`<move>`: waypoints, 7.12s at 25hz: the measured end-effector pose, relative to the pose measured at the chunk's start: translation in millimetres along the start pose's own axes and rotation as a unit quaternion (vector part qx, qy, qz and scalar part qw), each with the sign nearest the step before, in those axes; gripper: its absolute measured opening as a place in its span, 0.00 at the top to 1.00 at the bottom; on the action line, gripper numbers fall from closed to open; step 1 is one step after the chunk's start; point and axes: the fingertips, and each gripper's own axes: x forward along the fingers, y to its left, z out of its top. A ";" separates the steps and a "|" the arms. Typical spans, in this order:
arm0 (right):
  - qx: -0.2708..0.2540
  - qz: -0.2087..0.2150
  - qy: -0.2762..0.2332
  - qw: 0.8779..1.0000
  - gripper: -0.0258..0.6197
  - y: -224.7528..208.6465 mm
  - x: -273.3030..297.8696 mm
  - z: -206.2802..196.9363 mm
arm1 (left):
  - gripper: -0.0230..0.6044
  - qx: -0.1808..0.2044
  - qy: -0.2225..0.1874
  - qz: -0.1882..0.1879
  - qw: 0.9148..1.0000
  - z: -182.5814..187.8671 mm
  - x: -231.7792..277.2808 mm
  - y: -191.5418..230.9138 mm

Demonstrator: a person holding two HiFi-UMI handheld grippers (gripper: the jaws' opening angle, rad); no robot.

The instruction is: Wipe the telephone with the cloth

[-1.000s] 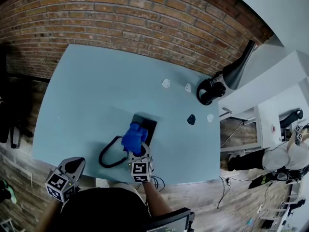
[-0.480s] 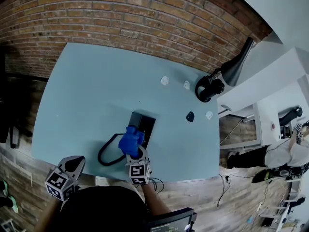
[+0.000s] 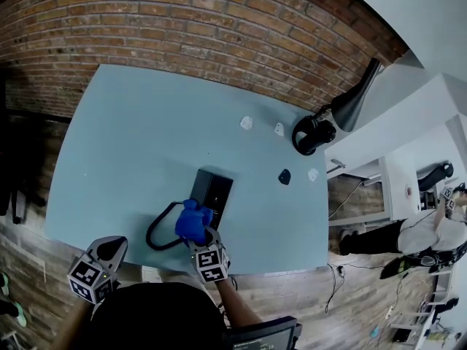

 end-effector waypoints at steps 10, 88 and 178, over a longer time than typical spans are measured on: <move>-0.027 -0.009 -0.088 0.996 0.74 -63.7 -6.5 100.4 | 0.95 -0.003 -0.005 0.006 1.000 -2.1 -4.1 5.1; 0.014 -0.090 -0.090 0.992 0.74 -59.3 -1.0 39.2 | 0.95 -0.007 0.009 0.009 1.000 -5.3 1.1 8.7; 0.041 -0.059 -0.127 0.989 0.73 -121.4 -4.9 64.3 | 0.95 0.009 0.040 -0.017 0.999 -18.8 10.1 -6.7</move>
